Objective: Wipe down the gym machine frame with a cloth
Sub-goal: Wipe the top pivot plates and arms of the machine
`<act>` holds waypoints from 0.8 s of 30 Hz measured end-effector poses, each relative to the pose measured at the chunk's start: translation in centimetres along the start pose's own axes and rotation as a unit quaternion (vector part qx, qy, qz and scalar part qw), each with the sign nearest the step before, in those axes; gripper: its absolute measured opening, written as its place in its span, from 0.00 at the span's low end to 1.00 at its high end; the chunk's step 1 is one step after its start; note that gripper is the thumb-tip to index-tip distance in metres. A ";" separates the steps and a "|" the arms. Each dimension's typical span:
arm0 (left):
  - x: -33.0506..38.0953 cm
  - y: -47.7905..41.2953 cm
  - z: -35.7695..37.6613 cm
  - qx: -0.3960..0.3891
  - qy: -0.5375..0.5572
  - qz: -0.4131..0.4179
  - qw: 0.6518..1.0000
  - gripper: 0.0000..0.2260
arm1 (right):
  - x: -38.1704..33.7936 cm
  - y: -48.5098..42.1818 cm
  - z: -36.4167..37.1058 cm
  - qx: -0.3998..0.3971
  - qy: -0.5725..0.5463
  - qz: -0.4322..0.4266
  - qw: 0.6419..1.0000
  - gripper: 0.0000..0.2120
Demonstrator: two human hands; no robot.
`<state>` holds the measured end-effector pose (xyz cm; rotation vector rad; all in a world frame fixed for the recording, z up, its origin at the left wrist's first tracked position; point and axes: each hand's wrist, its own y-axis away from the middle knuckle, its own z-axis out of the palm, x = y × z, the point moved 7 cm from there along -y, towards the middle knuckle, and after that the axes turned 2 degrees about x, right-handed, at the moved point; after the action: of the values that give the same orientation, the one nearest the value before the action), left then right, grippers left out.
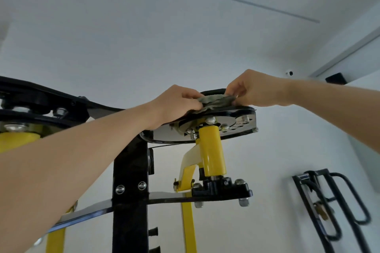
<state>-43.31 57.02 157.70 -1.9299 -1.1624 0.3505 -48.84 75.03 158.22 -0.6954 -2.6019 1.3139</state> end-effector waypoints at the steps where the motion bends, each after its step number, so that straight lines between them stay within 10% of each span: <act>1: 0.2 0.1 0.3 0.003 0.009 0.008 1.000 0.09 | 0.4 0.3 -0.1 0.014 0.002 0.005 1.000 0.12; 24: 4.8 5.9 1.2 0.209 -0.004 0.198 0.958 0.08 | 0.3 7.3 -0.1 0.246 -0.073 0.016 0.966 0.13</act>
<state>-37.93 60.28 153.21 -1.7663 -0.6298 0.7540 -46.58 78.98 152.53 -0.5685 -2.2161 1.9839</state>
